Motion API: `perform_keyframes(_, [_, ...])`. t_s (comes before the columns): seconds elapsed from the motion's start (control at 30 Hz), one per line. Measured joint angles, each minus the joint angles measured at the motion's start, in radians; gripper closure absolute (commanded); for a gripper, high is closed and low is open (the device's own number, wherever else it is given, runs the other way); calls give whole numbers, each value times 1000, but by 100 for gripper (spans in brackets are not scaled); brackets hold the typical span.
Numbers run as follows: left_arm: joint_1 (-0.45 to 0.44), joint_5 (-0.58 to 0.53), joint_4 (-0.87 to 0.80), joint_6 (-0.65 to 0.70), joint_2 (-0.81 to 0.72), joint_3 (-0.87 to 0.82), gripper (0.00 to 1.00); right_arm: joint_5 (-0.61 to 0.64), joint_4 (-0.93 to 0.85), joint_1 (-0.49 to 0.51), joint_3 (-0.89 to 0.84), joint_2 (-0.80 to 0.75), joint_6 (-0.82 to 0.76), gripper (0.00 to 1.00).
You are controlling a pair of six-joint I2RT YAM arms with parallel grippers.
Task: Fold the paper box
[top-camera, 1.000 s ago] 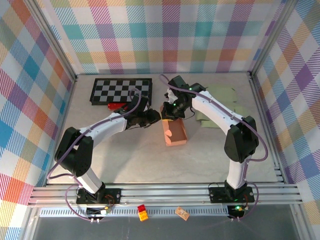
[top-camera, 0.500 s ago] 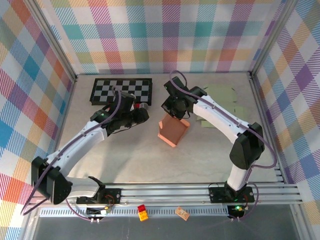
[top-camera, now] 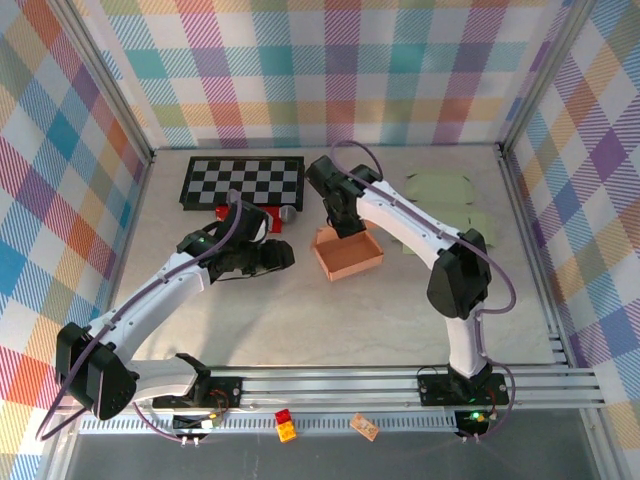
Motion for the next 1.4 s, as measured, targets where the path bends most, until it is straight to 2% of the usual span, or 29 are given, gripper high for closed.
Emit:
perform_keyframes(0.17, [1,30,1,31,16,0,50,1,-6,-1,42,24,11,68])
perform_keyframes(0.27, [1,37,2,49,46,0,43,6,-10,-1,42,24,-6,55])
perform_keyframes(0.37, [1,37,10,72,89,1,41,19,-8,-1,42,21,-56,43])
perform_keyframes(0.47, [1,35,13,106,139,18,41,30,-4,-6,42,3,-153,37])
perform_keyframes(0.57, [1,24,16,152,187,50,41,34,36,-15,14,-51,-321,31])
perform_keyframes(0.73, [1,18,21,225,243,116,40,-48,156,-72,-117,-243,-773,26])
perform_keyframes(0.87, [-5,-11,40,281,246,138,39,-217,253,-192,-273,-440,-1167,23])
perform_keyframes(1.03, [-27,-55,43,338,258,140,40,-485,325,-402,-521,-602,-1551,29])
perform_keyframes(1.23, [-32,-103,48,378,358,188,41,-691,513,-507,-867,-580,-1889,25])
perform_keyframes(1.4, [-32,-107,59,389,382,207,41,-867,657,-617,-904,-461,-2033,23])
